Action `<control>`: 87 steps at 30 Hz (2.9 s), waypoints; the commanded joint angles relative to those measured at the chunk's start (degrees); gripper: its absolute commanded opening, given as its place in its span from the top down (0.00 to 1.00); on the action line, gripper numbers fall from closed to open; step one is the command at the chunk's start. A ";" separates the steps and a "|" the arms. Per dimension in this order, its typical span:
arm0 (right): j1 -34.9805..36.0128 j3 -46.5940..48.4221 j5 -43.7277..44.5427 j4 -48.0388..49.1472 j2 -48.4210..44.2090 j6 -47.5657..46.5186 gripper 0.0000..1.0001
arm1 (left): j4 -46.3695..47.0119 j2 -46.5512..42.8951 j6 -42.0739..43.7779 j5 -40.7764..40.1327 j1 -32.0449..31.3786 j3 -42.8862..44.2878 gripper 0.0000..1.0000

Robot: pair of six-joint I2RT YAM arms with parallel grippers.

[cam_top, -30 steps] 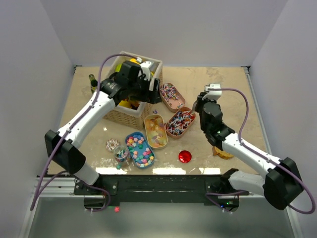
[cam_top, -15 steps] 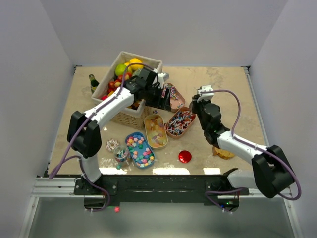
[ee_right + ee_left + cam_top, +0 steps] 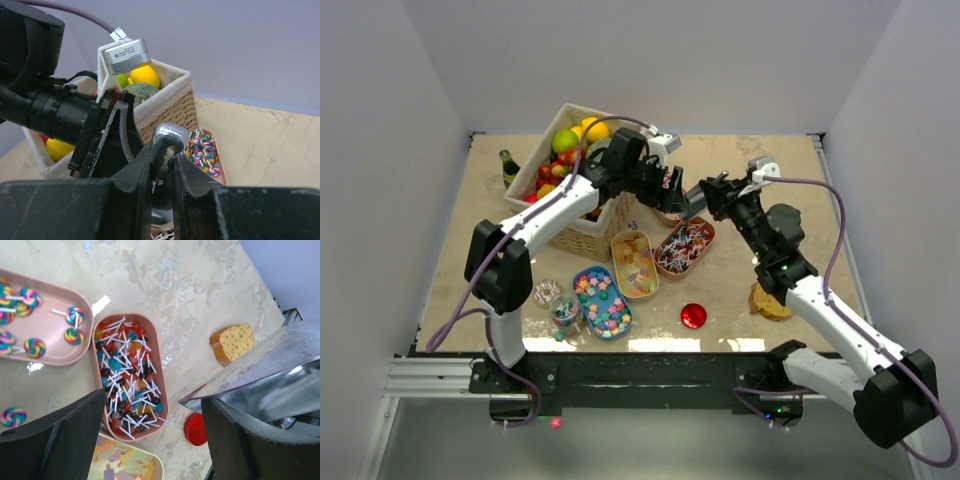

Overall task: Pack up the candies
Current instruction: Adjust the spatula.

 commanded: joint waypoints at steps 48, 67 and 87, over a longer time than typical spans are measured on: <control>-0.99 7.58 -8.08 -6.94 0.08 19.70 0.56 | 10.07 -17.46 1.24 -17.97 -7.05 -11.94 1.00; -1.08 8.82 -8.08 -7.30 3.24 16.62 0.41 | 8.14 -17.72 3.00 -9.89 -7.05 -9.74 1.00; -1.08 7.93 -6.05 -0.87 5.52 21.90 0.80 | 7.61 -17.63 3.17 -10.59 -7.05 -10.88 1.00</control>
